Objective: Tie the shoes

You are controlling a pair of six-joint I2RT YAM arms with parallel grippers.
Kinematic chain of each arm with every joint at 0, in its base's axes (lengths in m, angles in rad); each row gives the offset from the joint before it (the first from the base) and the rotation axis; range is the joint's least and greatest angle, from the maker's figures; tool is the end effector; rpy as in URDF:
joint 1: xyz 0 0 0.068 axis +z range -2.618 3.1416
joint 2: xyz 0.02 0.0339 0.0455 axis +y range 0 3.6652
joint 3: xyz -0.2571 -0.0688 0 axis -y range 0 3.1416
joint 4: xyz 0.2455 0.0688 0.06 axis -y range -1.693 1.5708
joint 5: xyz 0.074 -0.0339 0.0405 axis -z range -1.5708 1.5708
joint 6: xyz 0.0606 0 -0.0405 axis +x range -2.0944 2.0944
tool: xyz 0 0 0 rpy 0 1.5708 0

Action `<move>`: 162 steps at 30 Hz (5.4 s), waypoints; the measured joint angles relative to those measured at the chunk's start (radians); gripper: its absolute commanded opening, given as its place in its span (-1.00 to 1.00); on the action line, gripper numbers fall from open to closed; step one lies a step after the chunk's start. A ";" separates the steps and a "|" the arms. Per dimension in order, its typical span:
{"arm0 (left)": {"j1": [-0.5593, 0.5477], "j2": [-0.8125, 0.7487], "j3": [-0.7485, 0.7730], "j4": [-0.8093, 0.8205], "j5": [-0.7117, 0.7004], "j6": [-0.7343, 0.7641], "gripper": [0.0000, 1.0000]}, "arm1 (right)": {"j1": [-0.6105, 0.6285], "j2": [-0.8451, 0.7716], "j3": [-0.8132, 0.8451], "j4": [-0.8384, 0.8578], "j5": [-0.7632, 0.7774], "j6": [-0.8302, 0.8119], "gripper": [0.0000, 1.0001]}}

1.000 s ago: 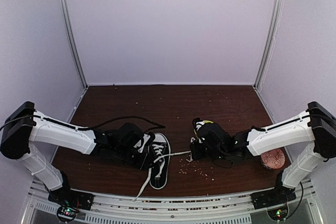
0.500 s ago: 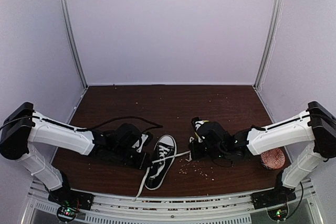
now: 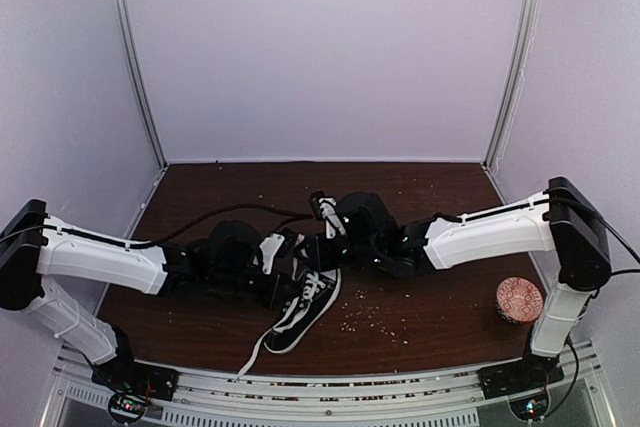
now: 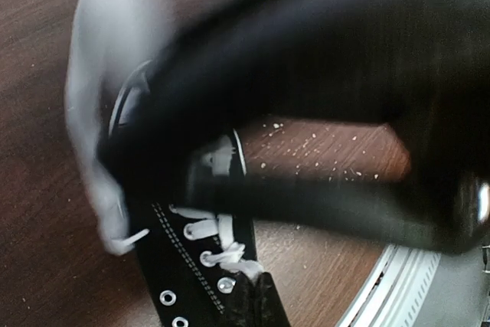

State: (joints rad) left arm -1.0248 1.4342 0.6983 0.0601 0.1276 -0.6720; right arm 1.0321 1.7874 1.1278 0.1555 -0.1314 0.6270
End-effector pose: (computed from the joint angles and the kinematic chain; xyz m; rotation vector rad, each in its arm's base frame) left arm 0.1554 -0.2705 0.1640 0.5058 2.4079 -0.9894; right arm 0.2104 0.3675 0.1968 -0.5454 2.2155 1.0942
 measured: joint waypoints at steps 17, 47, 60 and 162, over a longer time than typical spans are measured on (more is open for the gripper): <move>0.011 0.079 0.048 0.044 0.022 -0.011 -1.00 | -0.027 -0.241 -0.428 0.204 -0.060 -0.011 0.46; 0.080 0.117 0.087 -0.001 0.137 -0.038 -1.00 | 0.122 0.026 -0.187 0.138 0.055 -0.147 -0.58; 0.086 0.124 0.087 -0.002 0.137 -0.046 -1.00 | 0.124 0.041 -0.168 0.094 0.096 -0.124 -1.00; 0.245 -0.088 0.140 -0.442 0.421 0.151 -0.80 | 0.101 -0.033 -0.229 0.115 0.127 -0.070 -1.00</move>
State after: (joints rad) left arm -0.7803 1.3464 0.8383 -0.3817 0.5484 -0.5205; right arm 1.1328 1.7542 0.8989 0.2703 -0.0044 0.5568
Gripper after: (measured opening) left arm 0.009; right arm 0.008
